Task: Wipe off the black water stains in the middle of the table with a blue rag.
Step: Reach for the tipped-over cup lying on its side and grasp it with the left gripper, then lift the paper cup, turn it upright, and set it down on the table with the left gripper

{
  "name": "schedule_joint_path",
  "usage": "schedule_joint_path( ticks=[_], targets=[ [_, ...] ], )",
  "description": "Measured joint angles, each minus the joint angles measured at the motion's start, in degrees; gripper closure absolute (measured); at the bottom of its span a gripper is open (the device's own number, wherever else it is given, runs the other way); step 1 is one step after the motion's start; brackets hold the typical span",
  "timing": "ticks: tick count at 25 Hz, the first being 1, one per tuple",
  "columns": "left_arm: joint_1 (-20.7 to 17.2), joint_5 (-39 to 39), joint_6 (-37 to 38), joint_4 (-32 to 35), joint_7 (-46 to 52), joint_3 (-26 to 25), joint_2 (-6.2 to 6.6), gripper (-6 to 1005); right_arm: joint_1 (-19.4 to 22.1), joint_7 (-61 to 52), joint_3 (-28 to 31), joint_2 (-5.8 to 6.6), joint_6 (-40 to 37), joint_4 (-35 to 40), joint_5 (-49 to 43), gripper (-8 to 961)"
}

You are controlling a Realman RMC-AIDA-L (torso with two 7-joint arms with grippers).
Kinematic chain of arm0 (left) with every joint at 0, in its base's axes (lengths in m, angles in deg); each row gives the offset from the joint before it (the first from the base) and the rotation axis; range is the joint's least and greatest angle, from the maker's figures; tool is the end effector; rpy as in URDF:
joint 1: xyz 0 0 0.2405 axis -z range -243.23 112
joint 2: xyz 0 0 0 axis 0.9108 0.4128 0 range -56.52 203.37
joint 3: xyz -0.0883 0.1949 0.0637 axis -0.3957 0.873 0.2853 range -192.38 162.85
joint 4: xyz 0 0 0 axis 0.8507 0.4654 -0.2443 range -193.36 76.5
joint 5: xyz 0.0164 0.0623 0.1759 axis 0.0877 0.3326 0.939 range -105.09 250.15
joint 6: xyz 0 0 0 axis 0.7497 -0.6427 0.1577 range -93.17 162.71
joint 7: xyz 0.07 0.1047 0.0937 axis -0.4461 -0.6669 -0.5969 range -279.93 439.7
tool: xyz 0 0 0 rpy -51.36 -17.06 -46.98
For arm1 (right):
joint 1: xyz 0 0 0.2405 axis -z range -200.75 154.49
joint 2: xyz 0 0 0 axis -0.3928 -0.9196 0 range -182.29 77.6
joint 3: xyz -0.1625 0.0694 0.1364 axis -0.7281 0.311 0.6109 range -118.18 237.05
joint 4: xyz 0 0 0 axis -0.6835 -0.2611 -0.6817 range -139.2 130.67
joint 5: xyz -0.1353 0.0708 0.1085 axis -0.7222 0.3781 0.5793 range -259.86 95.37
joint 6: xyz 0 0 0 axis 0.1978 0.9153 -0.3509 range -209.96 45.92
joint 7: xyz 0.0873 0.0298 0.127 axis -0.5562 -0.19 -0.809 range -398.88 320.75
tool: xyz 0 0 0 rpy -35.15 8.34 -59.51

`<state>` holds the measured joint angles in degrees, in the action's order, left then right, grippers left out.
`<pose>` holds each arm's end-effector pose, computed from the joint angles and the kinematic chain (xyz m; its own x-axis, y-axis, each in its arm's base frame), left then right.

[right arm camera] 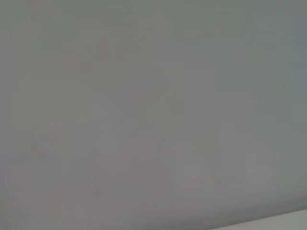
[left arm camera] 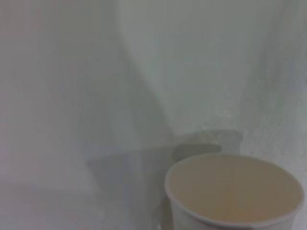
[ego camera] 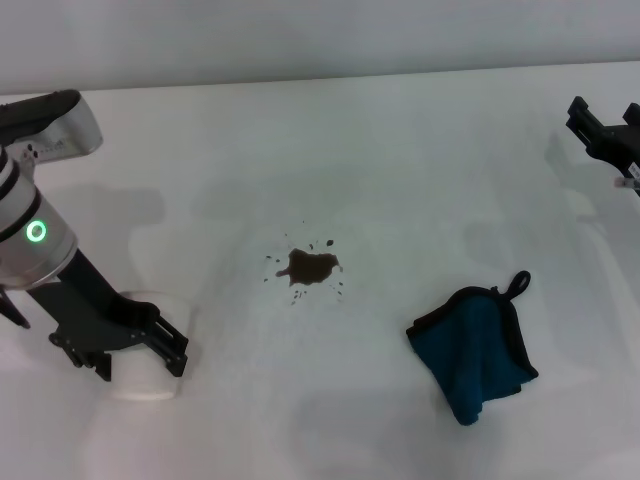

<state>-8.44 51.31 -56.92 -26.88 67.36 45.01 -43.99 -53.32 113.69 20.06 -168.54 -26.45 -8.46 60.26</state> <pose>-0.2004 0.3170 -0.0257 0.0817 0.9548 -0.2857 0.8748 -0.2060 -0.4385 0.3408 0.3291 0.0293 0.5102 -0.1873 -0.8394 -0.8480 0.0529 -0.5273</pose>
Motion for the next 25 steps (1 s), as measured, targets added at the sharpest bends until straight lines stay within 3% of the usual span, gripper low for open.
schedule_joint_path(
  ticks=[6, 17, 22, 25],
  targets=[
    [-0.4, 0.1, 0.7, 0.1, -0.5, 0.1, 0.23, 123, 0.3, 0.0, 0.0, 0.0, 0.2, 0.0, 0.2, 100],
    [-0.7, -0.3, 1.3, 1.1, -1.2, 0.1, 0.58, 276, 0.2, 0.0, 0.0, 0.0, 0.3, 0.0, 0.4, 100],
    [-0.9, -0.3, 1.2, 3.9, -2.4, -0.1, 0.58, 301, 0.1, -0.8, 0.0, 0.0, 0.3, 0.1, 0.4, 100],
    [-2.8, -0.5, 1.0, 10.5, -2.4, -0.3, 0.56, 315, 0.2, -2.1, 0.0, 0.0, 0.3, 0.3, 0.4, 100]
  ],
)
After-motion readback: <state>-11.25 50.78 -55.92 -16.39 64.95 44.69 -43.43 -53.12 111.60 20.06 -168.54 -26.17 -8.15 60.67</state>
